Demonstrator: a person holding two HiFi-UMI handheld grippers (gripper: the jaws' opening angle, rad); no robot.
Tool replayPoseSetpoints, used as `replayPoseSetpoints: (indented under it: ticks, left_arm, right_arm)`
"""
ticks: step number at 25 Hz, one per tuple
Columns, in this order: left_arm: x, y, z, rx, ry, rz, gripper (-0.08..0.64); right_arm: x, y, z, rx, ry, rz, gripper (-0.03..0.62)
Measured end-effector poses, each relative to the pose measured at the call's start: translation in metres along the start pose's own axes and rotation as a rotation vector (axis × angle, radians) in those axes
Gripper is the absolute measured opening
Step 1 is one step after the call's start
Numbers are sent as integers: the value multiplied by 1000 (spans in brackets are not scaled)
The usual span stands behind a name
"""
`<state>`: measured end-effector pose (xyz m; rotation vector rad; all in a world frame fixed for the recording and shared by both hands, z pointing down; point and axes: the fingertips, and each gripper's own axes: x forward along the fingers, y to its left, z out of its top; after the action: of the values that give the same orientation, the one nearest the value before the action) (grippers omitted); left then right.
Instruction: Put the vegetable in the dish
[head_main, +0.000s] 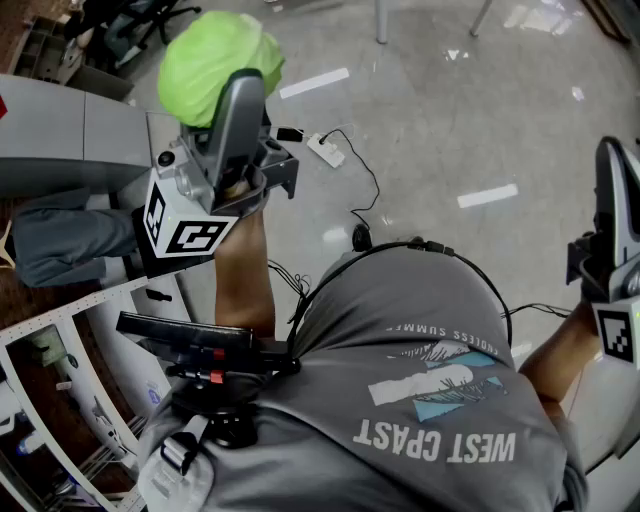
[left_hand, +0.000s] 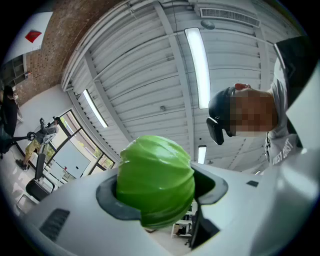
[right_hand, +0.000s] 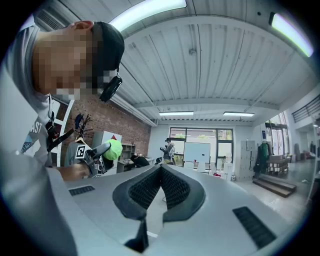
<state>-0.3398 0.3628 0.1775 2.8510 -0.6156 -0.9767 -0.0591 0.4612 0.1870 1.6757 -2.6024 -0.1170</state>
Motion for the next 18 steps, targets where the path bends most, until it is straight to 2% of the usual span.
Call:
replayPoseSetpoints:
  ticks: [4,11,15,18]
  left_arm:
    - [-2,8,-1,25,13,13,287]
    - [-13,17,-10,-14,3,10,286]
    - [-27,24,-21,-19,1,-19,285]
    - [-43,36,1,-1,32,-17,285]
  right_arm:
    - [-1,3,-1,5,-3,-12,8]
    - [0,5,-8,30,-33,-28,8]
    - [-3,8,-21,34,-62,-69,9]
    - [14,28,-29,79,-76,-66,8]
